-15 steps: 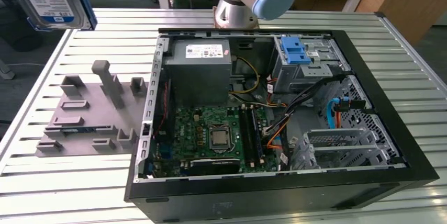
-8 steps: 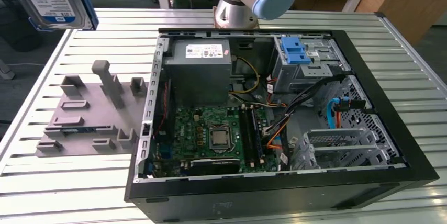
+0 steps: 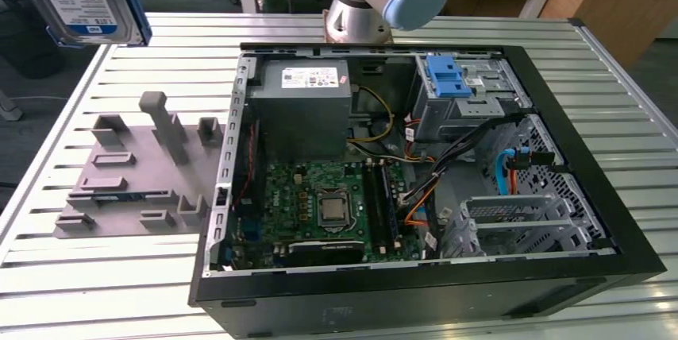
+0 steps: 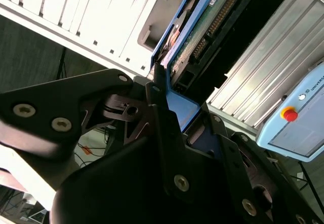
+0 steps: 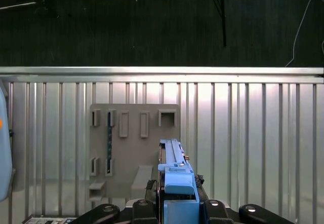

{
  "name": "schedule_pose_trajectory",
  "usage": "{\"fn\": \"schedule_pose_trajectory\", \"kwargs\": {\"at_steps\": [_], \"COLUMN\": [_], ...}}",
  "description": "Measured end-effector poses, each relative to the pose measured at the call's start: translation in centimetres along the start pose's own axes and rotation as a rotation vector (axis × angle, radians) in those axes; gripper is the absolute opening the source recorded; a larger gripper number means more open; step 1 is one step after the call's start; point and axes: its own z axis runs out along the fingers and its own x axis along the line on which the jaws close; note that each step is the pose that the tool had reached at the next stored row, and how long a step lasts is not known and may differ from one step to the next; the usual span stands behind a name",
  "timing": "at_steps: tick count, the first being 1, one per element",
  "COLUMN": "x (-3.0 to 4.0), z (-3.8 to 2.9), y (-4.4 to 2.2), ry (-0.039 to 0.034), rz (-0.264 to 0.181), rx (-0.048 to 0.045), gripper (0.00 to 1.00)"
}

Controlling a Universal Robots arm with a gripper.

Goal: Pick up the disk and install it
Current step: 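Pick up the disk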

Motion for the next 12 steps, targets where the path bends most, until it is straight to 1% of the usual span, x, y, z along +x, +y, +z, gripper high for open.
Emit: {"fn": "schedule_pose_trajectory", "kwargs": {"at_steps": [12], "x": [0.00], "z": [0.01], "y": [-0.44], "ry": [0.0000], "rz": [0.000], "rx": [0.0000], "gripper": [0.36]}}
